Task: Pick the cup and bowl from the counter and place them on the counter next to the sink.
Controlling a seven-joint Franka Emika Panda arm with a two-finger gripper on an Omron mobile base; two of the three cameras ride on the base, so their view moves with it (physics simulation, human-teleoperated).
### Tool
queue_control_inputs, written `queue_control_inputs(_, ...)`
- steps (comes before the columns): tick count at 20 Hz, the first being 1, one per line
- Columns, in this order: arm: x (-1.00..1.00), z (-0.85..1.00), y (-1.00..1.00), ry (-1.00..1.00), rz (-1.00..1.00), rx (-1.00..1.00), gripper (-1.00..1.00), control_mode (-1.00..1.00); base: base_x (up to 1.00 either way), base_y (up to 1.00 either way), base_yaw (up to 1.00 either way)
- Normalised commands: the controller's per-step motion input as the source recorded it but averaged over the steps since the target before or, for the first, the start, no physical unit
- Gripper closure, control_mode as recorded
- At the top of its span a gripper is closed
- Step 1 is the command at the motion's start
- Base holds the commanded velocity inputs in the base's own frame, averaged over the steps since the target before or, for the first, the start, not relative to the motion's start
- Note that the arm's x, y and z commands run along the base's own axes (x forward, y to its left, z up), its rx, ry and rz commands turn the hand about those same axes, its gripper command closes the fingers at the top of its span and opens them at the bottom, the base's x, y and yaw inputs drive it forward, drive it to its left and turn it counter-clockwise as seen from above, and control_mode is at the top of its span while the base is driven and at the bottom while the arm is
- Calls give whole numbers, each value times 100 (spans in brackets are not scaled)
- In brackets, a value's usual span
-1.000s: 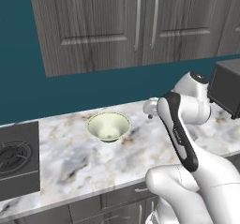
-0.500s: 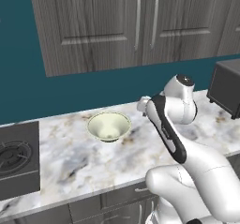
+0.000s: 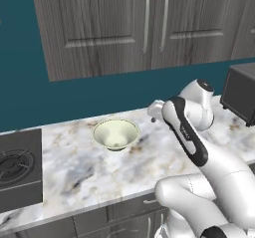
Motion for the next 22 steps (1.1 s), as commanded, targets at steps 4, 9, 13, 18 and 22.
queue_control_inputs(4,20,-5,10,0,7,7,-100,-100,0,0,0)
queue_control_inputs(9,35,-11,14,0,2,3,-100,-100,0,0,0)
queue_control_inputs(13,27,-5,15,0,1,0,-100,-100,0,0,0)
queue_control_inputs(18,21,-8,12,0,0,0,-100,-100,0,0,0)
queue_control_inputs(22,22,-16,11,0,0,0,-100,-100,0,0,0)
